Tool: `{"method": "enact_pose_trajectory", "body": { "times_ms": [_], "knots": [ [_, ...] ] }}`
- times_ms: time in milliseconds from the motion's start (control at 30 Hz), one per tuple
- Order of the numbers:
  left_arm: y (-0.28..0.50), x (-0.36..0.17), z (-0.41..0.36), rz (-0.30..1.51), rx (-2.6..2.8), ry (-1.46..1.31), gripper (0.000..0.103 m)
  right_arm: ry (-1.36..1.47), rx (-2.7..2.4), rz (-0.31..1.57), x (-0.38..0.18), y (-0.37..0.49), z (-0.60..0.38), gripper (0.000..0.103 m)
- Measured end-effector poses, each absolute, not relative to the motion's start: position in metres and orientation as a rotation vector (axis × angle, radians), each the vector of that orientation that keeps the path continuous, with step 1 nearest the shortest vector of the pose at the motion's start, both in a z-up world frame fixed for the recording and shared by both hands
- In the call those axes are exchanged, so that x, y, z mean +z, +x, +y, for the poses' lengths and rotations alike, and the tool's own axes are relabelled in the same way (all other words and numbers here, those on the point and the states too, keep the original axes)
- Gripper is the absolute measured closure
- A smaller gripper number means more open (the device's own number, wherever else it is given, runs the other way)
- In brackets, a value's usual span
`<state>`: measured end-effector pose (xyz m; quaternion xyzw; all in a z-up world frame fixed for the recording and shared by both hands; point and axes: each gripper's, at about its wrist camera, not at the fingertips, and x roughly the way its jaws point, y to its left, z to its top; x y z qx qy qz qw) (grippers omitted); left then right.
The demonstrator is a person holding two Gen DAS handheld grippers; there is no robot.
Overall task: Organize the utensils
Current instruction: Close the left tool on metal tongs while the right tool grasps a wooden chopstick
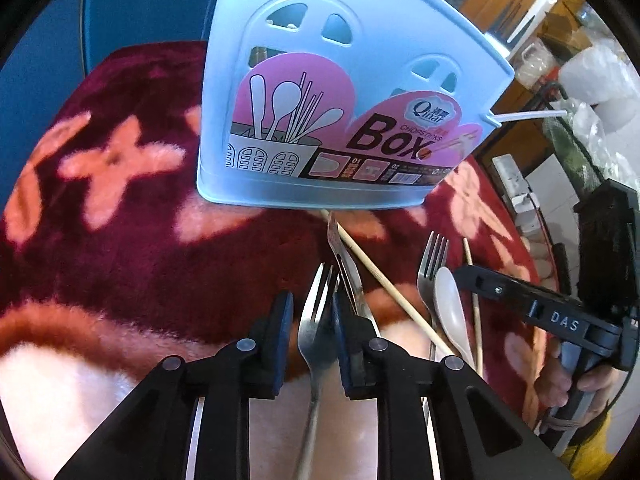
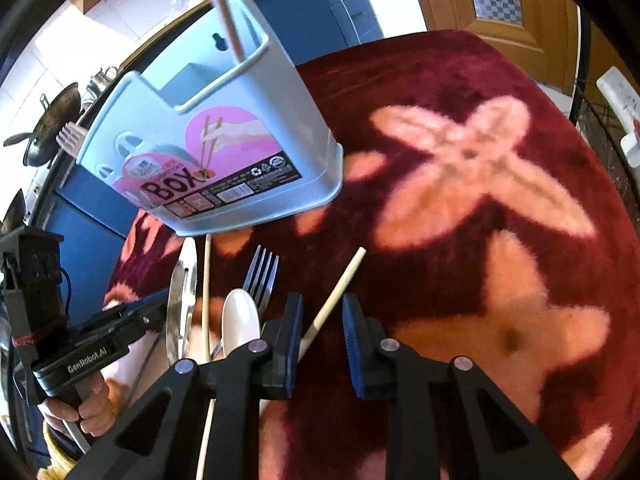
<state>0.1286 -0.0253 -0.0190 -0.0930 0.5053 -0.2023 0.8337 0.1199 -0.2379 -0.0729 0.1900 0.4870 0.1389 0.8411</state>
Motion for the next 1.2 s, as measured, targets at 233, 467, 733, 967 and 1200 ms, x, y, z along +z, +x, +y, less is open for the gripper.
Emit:
{"method": "enact_pose_trajectory", "body": {
  "times_ms": [233, 467, 733, 967, 1200],
  "knots": [
    [0.117, -0.016, -0.026, 1.069, -0.462, -0.169, 0.083, 0.458, 0.322, 1.031, -0.075, 0.122, -0.245, 0.080],
    [0.107, -0.014, -0.028, 1.081, -0.496, -0.203, 0.094, 0.459, 0.325, 1.014, -0.073, 0.118, -0.244, 0.095],
    [0.091, -0.007, -0.021, 1.056, -0.500, -0.270, 0.102, 0.436, 0.351, 0.960, -0.060, 0.105, -0.242, 0.097],
    [0.091, -0.011, -0.027, 1.090, -0.478, -0.237, 0.100, 0.401, 0.343, 0.982, -0.062, 0.104, -0.236, 0.097],
    [0.098, -0.016, -0.037, 1.107, -0.496, -0.210, 0.092, 0.381, 0.334, 1.045, -0.071, 0.111, -0.234, 0.097]
  ]
}}
